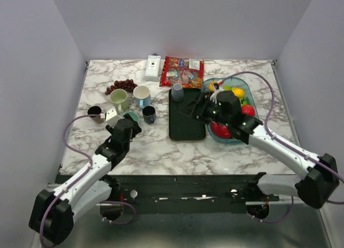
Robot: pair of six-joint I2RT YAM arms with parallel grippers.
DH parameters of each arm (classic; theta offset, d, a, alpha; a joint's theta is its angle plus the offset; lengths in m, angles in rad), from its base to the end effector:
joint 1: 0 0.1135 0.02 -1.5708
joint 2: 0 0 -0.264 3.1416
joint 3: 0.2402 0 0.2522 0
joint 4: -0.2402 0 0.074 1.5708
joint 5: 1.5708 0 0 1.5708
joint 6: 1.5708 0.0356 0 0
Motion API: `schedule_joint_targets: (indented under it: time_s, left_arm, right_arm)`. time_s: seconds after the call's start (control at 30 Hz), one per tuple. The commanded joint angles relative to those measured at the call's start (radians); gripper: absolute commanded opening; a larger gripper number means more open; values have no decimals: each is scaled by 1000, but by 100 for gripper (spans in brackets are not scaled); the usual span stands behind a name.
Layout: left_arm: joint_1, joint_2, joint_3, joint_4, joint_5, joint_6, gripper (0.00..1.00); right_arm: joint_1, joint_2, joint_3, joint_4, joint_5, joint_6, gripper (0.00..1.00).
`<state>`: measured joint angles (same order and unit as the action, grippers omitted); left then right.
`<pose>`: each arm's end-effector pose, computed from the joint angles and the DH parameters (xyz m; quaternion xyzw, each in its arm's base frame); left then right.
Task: Turn the mug right side up
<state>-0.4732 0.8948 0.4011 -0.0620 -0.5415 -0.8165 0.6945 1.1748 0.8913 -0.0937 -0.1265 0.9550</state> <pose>0.1755 -0.0692 0.2011 -0.2719 0.8075 -0.0947 0.5148 0.2059 0.1774 0.3059 0.0720 0.8231 0.4474 0.3423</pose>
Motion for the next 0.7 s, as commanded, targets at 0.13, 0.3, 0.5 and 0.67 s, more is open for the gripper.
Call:
schedule_joint_targets:
  time_s: [0.13, 0.3, 0.5, 0.67]
  left_arm:
    - [-2, -235, 166, -223, 75, 68, 78]
    - [1, -266, 261, -334, 140, 175, 85]
    - [1, -258, 326, -354, 202, 214, 90]
    - [2, -195, 361, -338, 245, 232, 91]
  right_arm:
    - [-79, 373, 388, -75, 206, -217, 78]
    - [-99, 719, 739, -273, 301, -389, 72]
    - [-101, 946, 1032, -388, 430, -591, 75]
    - [-110, 1074, 1146, -379, 446, -717, 81]
